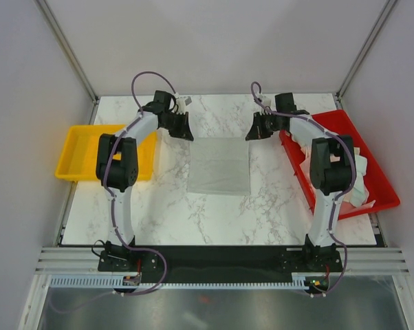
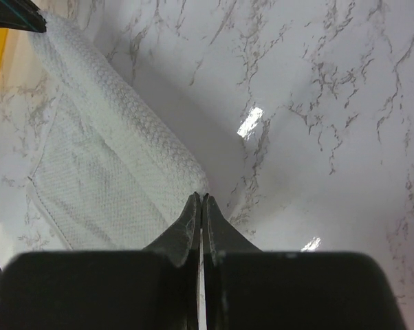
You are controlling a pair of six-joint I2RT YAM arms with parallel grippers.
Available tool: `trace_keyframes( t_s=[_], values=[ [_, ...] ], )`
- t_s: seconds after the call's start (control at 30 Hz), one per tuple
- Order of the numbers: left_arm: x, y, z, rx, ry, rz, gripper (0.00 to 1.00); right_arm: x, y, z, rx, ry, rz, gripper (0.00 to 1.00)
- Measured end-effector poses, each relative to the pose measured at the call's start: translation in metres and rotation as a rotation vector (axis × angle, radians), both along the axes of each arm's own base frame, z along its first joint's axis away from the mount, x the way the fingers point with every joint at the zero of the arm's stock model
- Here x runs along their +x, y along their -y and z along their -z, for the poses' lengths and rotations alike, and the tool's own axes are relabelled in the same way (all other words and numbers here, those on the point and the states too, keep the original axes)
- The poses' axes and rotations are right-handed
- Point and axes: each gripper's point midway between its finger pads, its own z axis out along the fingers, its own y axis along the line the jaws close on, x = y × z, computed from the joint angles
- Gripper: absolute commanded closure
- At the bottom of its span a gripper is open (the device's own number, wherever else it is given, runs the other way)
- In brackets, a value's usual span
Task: Fold and stack the towels
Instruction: Fold the towel
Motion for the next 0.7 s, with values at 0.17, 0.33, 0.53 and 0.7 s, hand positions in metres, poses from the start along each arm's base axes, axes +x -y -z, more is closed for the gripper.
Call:
trace_keyframes(
  t_s=[0.17, 0.33, 0.53, 0.7],
  values=[
    [-0.011, 0.000, -0.020, -0.017, 0.016, -0.011, 0.98, -0.011, 0.000, -0.011, -0.012, 0.022, 0.008, 1.00],
    [-0.029, 0.002, -0.029, -0.022, 0.019, -0.006, 0.98, -0.029, -0.002, -0.015, -0.032, 0.025, 0.014, 1.00],
    [-0.055, 0.008, -0.035, -0.022, 0.020, 0.007, 0.98, -0.056, -0.003, -0.024, -0.063, 0.054, 0.025, 1.00],
    [-0.079, 0.013, -0.044, -0.025, 0.032, 0.012, 0.98, -0.073, -0.002, -0.031, -0.064, 0.067, 0.060, 1.00]
  ],
)
